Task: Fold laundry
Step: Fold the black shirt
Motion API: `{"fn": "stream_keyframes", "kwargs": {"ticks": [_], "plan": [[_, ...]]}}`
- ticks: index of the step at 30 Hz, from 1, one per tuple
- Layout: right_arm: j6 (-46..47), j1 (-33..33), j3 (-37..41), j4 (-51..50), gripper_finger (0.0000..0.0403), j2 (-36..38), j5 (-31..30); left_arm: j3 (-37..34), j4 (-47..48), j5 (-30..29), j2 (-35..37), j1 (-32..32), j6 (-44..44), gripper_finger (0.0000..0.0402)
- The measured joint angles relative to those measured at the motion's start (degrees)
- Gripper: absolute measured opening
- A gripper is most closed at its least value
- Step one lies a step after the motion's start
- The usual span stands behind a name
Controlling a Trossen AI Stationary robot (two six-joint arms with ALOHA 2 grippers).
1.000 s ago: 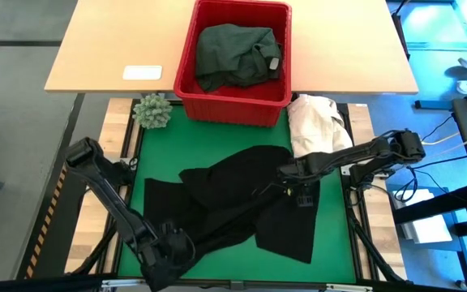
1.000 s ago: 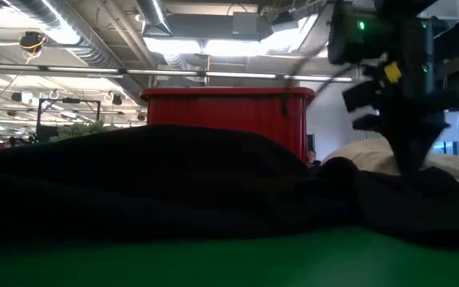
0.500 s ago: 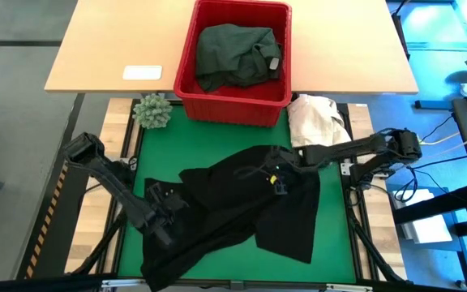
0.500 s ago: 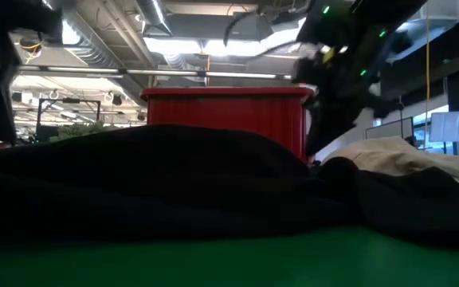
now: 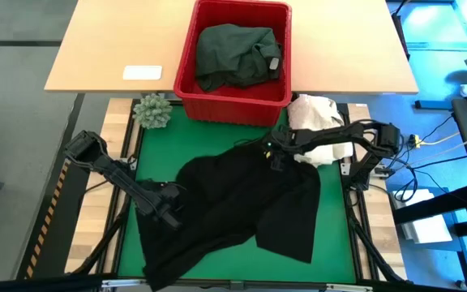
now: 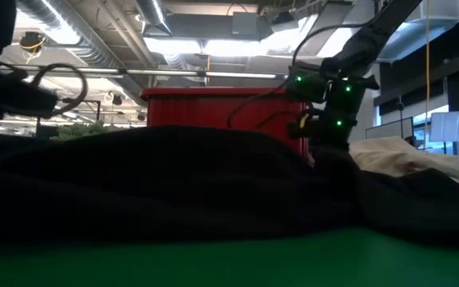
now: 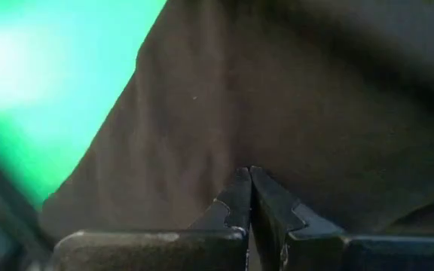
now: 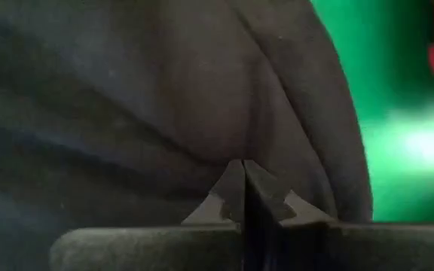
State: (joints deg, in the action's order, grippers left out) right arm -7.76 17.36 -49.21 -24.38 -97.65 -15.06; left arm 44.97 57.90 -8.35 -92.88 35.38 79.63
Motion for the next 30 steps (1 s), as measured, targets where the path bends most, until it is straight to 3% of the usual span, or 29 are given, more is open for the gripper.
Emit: {"fn": "stream_keyframes", "kwargs": {"ticks": [7,17,26,30], "plan": [[5.8,0.3,0.3,-9.7,0.0000,1.7,-4.5,-0.1,5.0,5.7,-0.2,0.0,8.1,0.0000],[6.5,0.3,-0.4,-9.7,0.0000,2.2,-2.4,-0.1,17.1,2.9,-0.1,-0.1,12.9,0.0000],[4.4,-3.8,-2.7,-8.6,0.0000,7.7,3.7,9.1,15.8,-7.7,3.2,3.2,10.2,0.0000],[3.0,-8.9,-2.7,-8.1,0.0000,10.6,8.0,11.9,7.9,-9.5,3.2,5.1,6.5,0.0000]]}}
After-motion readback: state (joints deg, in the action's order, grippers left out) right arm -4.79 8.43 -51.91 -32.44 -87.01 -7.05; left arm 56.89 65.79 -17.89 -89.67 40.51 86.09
